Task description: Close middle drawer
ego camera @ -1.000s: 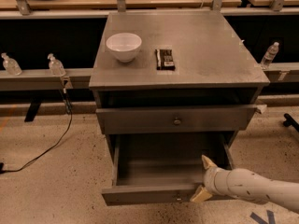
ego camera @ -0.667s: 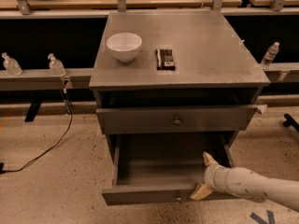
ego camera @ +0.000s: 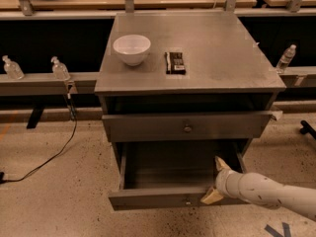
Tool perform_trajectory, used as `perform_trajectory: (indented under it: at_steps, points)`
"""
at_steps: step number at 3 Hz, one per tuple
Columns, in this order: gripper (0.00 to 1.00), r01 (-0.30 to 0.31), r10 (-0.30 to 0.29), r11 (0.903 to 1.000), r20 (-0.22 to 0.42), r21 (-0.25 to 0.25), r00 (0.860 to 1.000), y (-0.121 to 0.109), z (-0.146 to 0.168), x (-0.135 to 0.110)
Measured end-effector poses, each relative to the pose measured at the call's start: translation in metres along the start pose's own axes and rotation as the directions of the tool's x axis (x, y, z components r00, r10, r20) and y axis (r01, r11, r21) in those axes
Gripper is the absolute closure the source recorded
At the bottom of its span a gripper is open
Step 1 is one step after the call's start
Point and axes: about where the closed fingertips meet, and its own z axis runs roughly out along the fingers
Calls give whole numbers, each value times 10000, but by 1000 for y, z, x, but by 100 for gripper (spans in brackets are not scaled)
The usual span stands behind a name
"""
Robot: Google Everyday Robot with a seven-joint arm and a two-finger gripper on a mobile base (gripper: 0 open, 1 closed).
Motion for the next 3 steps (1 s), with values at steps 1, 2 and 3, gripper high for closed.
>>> perform_trajectory:
  at_steps: [1, 2, 3]
  points:
    - [0, -52, 48, 9997, 191, 248, 9998, -27, 10, -7]
    - [0, -53, 48, 9997, 191, 246, 9998, -26, 9, -6]
    - [0, -114, 96, 9990, 424, 424, 9991, -51, 19, -13]
